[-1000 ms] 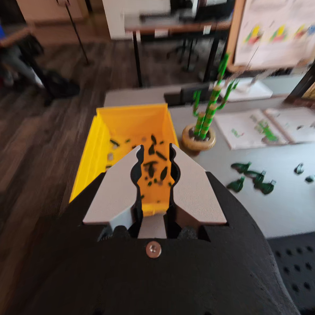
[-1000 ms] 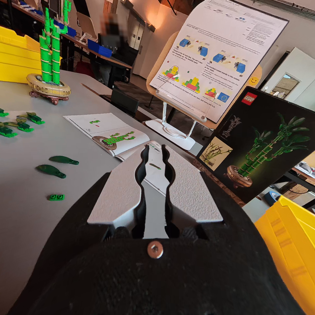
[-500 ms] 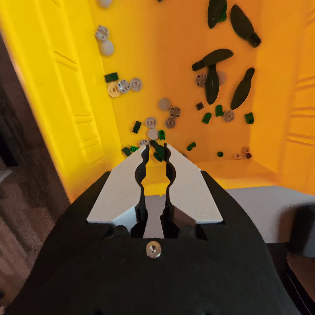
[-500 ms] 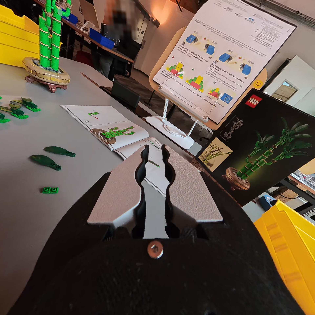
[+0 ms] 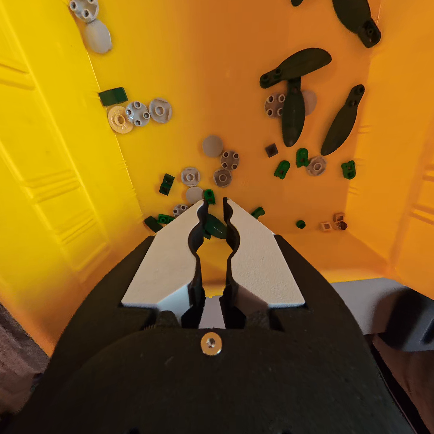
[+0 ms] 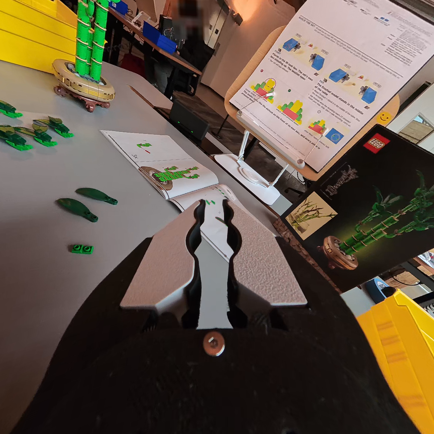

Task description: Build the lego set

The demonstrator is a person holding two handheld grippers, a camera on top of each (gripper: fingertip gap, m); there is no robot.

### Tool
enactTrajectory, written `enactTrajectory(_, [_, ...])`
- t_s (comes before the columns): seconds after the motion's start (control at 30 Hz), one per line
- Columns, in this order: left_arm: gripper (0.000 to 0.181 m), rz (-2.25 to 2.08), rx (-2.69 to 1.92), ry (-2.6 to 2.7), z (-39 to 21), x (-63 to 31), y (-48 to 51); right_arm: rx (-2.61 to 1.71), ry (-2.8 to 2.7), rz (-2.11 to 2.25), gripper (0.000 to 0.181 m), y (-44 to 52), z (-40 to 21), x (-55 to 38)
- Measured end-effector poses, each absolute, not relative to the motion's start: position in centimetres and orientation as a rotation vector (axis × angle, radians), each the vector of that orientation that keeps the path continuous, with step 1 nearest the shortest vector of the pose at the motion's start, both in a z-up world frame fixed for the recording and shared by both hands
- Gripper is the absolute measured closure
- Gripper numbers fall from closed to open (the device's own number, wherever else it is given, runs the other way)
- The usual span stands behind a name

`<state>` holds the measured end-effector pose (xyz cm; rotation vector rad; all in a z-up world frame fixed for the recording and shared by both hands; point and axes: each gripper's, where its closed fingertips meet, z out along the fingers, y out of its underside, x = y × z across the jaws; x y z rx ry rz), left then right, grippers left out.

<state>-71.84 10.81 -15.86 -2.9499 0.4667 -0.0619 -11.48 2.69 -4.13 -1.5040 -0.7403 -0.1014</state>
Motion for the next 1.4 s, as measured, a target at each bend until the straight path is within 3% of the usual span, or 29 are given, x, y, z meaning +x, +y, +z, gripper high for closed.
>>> enactTrajectory(0.13, [0.178, -0.062, -2.938, 0.484, -15.9, -71.5, 10.9, -1.498, -0.742, -0.090, 0.167, 2.6, -4.0, -11.6])
enactTrajectory(0.67, [0.170, 0.031, -2.980, 0.502, -15.9, -71.9, 10.6, -1.476, -0.749, -0.073, 0.167, 2.0, -3.5, -11.8])
enactTrajectory(1.03, [0.176, -0.015, -2.876, 0.498, -14.2, -71.3, 10.9, -1.456, -0.743, -0.043, 0.167, 1.6, -3.1, -12.0])
enactTrajectory(1.13, [0.176, -0.388, -2.647, 0.439, -9.1, -67.3, 10.4, -1.453, -0.747, -0.037, 0.167, 1.4, -3.0, -12.1])
enactTrajectory(1.27, [0.177, -1.278, -1.953, 0.633, 3.2, -56.0, 6.0, -1.444, -0.768, -0.015, 0.167, 1.2, -2.9, -12.9])
enactTrajectory(1.4, [0.177, -1.645, -1.614, 0.923, 7.0, -47.1, -0.6, -1.445, -0.823, -0.036, 0.167, 1.0, -3.4, -13.7])
